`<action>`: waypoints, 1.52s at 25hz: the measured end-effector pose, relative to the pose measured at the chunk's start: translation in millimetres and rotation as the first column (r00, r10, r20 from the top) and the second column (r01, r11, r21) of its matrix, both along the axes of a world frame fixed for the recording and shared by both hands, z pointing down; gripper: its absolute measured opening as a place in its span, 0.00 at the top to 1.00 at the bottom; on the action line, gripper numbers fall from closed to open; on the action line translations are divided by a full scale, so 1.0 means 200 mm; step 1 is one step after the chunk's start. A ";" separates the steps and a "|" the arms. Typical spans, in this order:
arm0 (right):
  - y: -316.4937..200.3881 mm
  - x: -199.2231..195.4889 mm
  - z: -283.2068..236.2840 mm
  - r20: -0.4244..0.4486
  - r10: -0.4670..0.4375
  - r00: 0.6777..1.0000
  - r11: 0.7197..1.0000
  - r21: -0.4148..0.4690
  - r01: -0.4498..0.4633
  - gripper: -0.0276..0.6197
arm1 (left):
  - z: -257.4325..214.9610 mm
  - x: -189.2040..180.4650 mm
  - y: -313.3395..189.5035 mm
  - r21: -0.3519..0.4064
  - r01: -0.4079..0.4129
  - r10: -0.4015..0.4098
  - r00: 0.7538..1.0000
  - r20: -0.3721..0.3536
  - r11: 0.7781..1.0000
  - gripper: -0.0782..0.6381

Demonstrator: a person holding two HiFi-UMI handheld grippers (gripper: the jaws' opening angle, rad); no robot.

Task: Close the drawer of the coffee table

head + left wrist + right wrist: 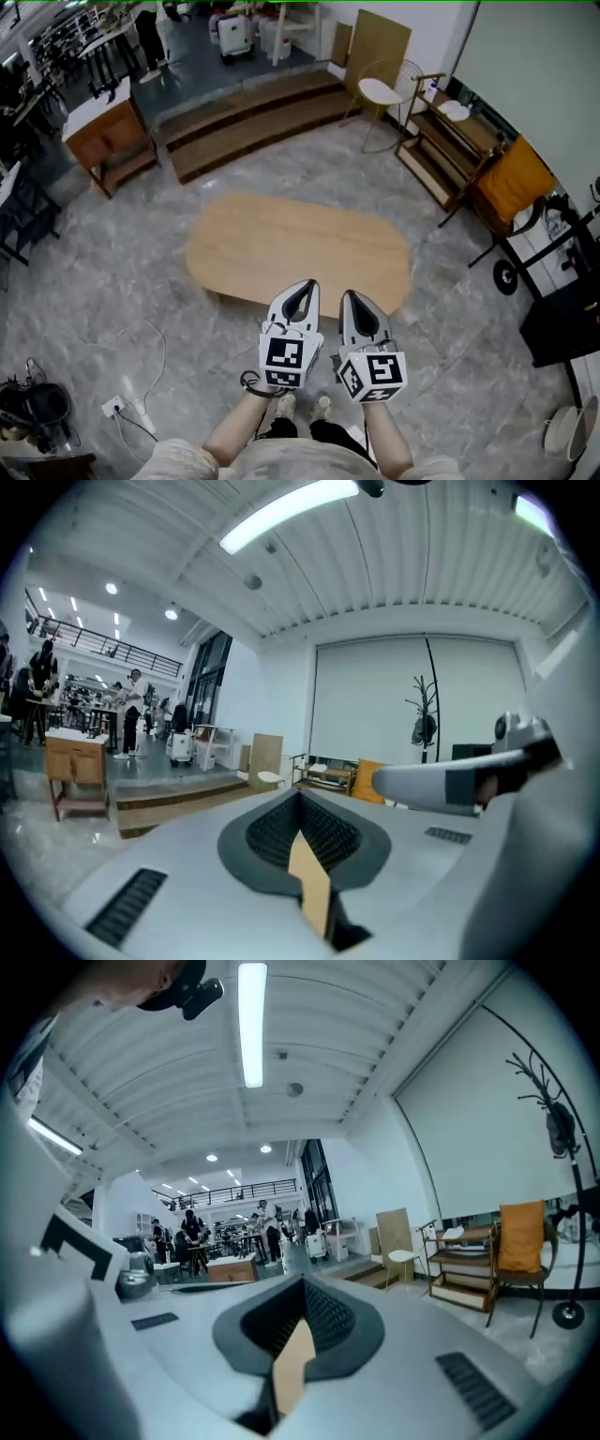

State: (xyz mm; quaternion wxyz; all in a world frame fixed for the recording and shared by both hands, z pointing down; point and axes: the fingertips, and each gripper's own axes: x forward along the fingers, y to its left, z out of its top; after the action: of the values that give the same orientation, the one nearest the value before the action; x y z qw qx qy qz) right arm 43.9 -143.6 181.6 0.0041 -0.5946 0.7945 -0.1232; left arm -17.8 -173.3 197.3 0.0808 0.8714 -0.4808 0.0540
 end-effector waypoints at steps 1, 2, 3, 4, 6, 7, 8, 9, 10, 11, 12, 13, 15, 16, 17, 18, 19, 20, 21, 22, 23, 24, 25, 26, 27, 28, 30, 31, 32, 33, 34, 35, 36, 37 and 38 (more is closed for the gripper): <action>0.03 0.00 -0.11 -0.016 0.003 1.000 1.000 0.031 -0.003 0.95 | -0.12 0.00 0.04 0.003 -0.007 0.008 1.000 -0.031 1.000 0.88; 0.07 0.00 -0.20 -0.037 0.009 0.999 0.998 0.060 -0.007 0.95 | -0.23 0.00 0.09 0.009 -0.009 0.009 0.998 -0.063 1.000 0.88; 0.11 0.00 -0.27 -0.057 0.017 0.998 0.996 0.083 -0.013 0.95 | -0.32 -0.03 0.14 0.021 -0.001 0.003 0.996 -0.085 1.000 0.88; 0.16 -0.02 -0.33 -0.070 0.024 0.997 0.995 0.099 -0.017 0.95 | -0.40 -0.06 0.19 0.041 0.011 -0.007 0.996 -0.092 0.999 0.88; 0.24 -0.06 -0.40 -0.074 0.024 0.997 0.993 0.116 -0.015 0.95 | -0.53 -0.13 0.28 0.094 0.039 -0.033 0.997 -0.064 0.995 0.88; 0.27 -0.08 -0.43 -0.071 0.018 0.997 0.993 0.119 -0.009 0.95 | -0.57 -0.17 0.32 0.119 0.051 -0.046 0.998 -0.043 0.992 0.88; 0.31 -0.10 -0.45 -0.067 0.011 0.998 0.993 0.121 -0.003 0.95 | -0.61 -0.19 0.36 0.136 0.060 -0.057 0.998 -0.027 0.989 0.88; 0.34 -0.11 -0.46 -0.065 0.007 0.998 0.992 0.124 0.001 0.95 | -0.63 -0.22 0.39 0.146 0.068 -0.066 0.998 -0.019 0.987 0.88; 0.37 -0.12 -0.48 -0.062 0.005 0.998 0.992 0.127 0.003 0.95 | -0.65 -0.24 0.41 0.150 0.076 -0.073 0.997 -0.021 0.986 0.88; 0.39 -0.13 -0.49 -0.057 0.004 0.998 0.991 0.131 0.004 0.95 | -0.66 -0.26 0.43 0.150 0.082 -0.079 0.996 -0.029 0.985 0.88; 0.41 -0.14 -0.49 -0.049 0.002 0.999 0.991 0.132 0.004 0.95 | -0.67 -0.27 0.44 0.150 0.088 -0.083 0.996 -0.036 0.985 0.88; 0.42 -0.14 -0.49 -0.040 0.000 0.999 0.991 0.132 0.006 0.95 | -0.67 -0.28 0.45 0.150 0.091 -0.086 0.996 -0.038 0.985 0.88; 0.44 -0.15 -0.49 -0.028 -0.006 1.000 0.992 0.127 0.009 0.95 | -0.67 -0.30 0.47 0.148 0.096 -0.092 0.995 -0.034 0.984 0.88; 0.45 -0.16 -0.48 -0.028 -0.008 1.000 0.992 0.125 0.011 0.95 | -0.66 -0.31 0.47 0.147 0.099 -0.096 0.995 -0.031 0.984 0.88; 0.46 -0.16 -0.47 -0.032 -0.008 0.999 0.992 0.123 0.012 0.95 | -0.66 -0.32 0.48 0.146 0.103 -0.099 0.995 -0.029 0.984 0.88; 0.47 -0.16 -0.47 -0.038 -0.007 0.999 0.992 0.122 0.012 0.95 | -0.65 -0.32 0.48 0.144 0.106 -0.104 0.994 -0.027 0.984 0.88; 0.48 -0.16 -0.47 -0.043 -0.007 0.999 0.992 0.123 0.013 0.95 | -0.65 -0.33 0.49 0.143 0.111 -0.108 0.994 -0.025 0.983 0.88; 0.48 -0.15 -0.47 -0.046 -0.009 0.999 0.992 0.126 0.015 0.95 | -0.65 -0.33 0.49 0.144 0.115 -0.113 0.993 -0.024 0.983 0.88; 0.48 -0.15 -0.47 -0.045 -0.014 0.999 0.991 0.130 0.020 0.95 | -0.65 -0.33 0.48 0.146 0.121 -0.119 0.993 -0.025 0.982 0.88; 0.49 -0.15 -0.48 -0.040 -0.021 0.999 0.991 0.134 0.026 0.95 | -0.65 -0.33 0.48 0.148 0.127 -0.124 0.992 -0.028 0.981 0.88; 0.49 -0.15 -0.49 -0.035 -0.026 0.999 0.990 0.139 0.031 0.95 | -0.65 -0.34 0.49 0.151 0.134 -0.130 0.991 -0.033 0.979 0.88; 0.50 -0.15 -0.50 -0.031 -0.029 0.999 0.989 0.143 0.034 0.95 | -0.65 -0.35 0.49 0.152 0.140 -0.136 0.990 -0.037 0.978 0.88; 0.50 -0.15 -0.50 -0.030 -0.031 0.999 0.989 0.147 0.035 0.95 | -0.65 -0.36 0.49 0.152 0.145 -0.140 0.989 -0.041 0.978 0.88; 0.51 -0.15 -0.51 -0.030 -0.031 0.999 0.988 0.149 0.035 0.95 | -0.65 -0.36 0.50 0.152 0.149 -0.144 0.989 -0.044 0.977 0.88; 0.51 -0.15 -0.51 -0.031 -0.032 0.999 0.988 0.151 0.036 0.95 | -0.65 -0.37 0.50 0.151 0.153 -0.147 0.988 -0.046 0.977 0.88; 0.51 -0.15 -0.51 -0.033 -0.033 0.999 0.988 0.153 0.038 0.95 | -0.65 -0.38 0.50 0.150 0.156 -0.151 0.987 -0.047 0.976 0.88; 0.51 -0.16 -0.52 -0.037 -0.035 0.999 0.987 0.154 0.041 0.95 | -0.64 -0.39 0.50 0.148 0.162 -0.156 0.987 -0.049 0.976 0.88; 0.51 -0.16 -0.52 -0.039 -0.036 0.999 0.987 0.154 0.042 0.95 | -0.64 -0.39 0.50 0.146 0.163 -0.158 0.986 -0.049 0.976 0.88; 0.52 -0.16 -0.52 -0.041 -0.037 0.998 0.987 0.154 0.043 0.95 | -0.63 -0.39 0.50 0.144 0.164 -0.159 0.986 -0.049 0.976 0.88; 0.52 -0.16 -0.51 -0.042 -0.037 0.998 0.987 0.154 0.043 0.95 | -0.63 -0.39 0.50 0.143 0.165 -0.159 0.986 -0.048 0.976 0.88; 0.52 -0.15 -0.51 -0.043 -0.037 0.998 0.987 0.154 0.043 0.95 | -0.63 -0.38 0.51 0.142 0.165 -0.160 0.986 -0.045 0.976 0.88; 0.52 -0.15 -0.51 -0.043 -0.036 0.998 0.987 0.154 0.042 0.95 | -0.63 -0.38 0.51 0.142 0.165 -0.160 0.986 -0.042 0.976 0.88; 0.53 -0.15 -0.51 -0.041 -0.035 0.999 0.987 0.154 0.041 0.95 | -0.63 -0.38 0.51 0.144 0.164 -0.161 0.986 -0.037 0.976 0.88; 0.53 -0.15 -0.51 -0.038 -0.034 0.999 0.988 0.152 0.040 0.95 | -0.63 -0.38 0.51 0.145 0.164 -0.161 0.986 -0.033 0.976 0.88; 0.53 -0.16 -0.51 -0.034 -0.034 0.999 0.988 0.149 0.039 0.95 | -0.63 -0.39 0.51 0.147 0.163 -0.160 0.987 -0.032 0.976 0.88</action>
State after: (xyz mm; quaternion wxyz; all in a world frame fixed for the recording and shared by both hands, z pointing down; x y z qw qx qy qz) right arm 12.6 -37.3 79.4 0.0341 -0.5799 0.8122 -0.0538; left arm -94.9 -71.1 71.4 0.0244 0.8334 -0.5521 0.0027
